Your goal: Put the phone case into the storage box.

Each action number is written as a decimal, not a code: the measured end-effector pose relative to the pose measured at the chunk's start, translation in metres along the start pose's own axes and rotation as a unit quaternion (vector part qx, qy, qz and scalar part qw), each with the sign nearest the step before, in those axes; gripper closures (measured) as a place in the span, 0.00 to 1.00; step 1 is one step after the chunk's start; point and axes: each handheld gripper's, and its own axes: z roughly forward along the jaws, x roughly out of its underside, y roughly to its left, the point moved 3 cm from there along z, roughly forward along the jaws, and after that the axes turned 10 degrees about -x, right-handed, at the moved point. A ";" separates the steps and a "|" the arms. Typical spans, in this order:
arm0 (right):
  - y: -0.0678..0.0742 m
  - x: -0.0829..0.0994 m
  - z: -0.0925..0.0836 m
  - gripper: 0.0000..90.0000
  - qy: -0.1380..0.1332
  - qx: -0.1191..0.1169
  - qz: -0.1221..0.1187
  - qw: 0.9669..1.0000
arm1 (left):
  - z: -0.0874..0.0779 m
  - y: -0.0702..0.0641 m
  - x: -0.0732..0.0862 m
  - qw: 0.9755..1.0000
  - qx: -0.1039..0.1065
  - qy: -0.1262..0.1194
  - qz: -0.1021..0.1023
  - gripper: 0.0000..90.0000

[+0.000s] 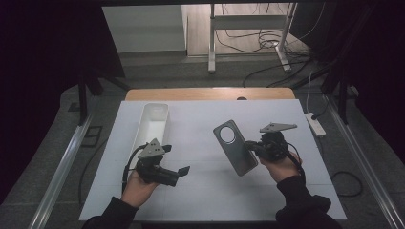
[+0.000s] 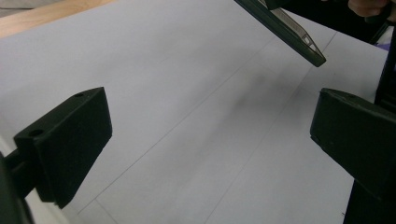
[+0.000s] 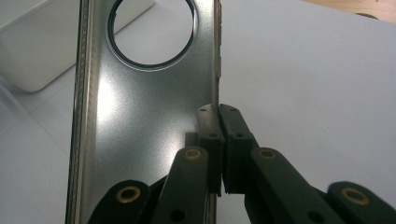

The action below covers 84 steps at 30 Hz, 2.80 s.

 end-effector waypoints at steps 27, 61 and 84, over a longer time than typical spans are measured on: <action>0.008 -0.008 0.004 0.98 -0.011 0.010 -0.006 1.000 | 0.029 -0.005 -0.019 1.000 0.005 0.013 0.011 0.00; 0.026 -0.012 0.019 0.98 -0.016 0.002 -0.018 1.000 | 0.063 -0.020 -0.039 0.999 0.036 0.026 0.008 0.00; 0.038 -0.010 0.028 0.98 -0.021 -0.011 -0.022 0.999 | 0.075 -0.027 -0.041 0.998 0.045 0.036 0.014 0.13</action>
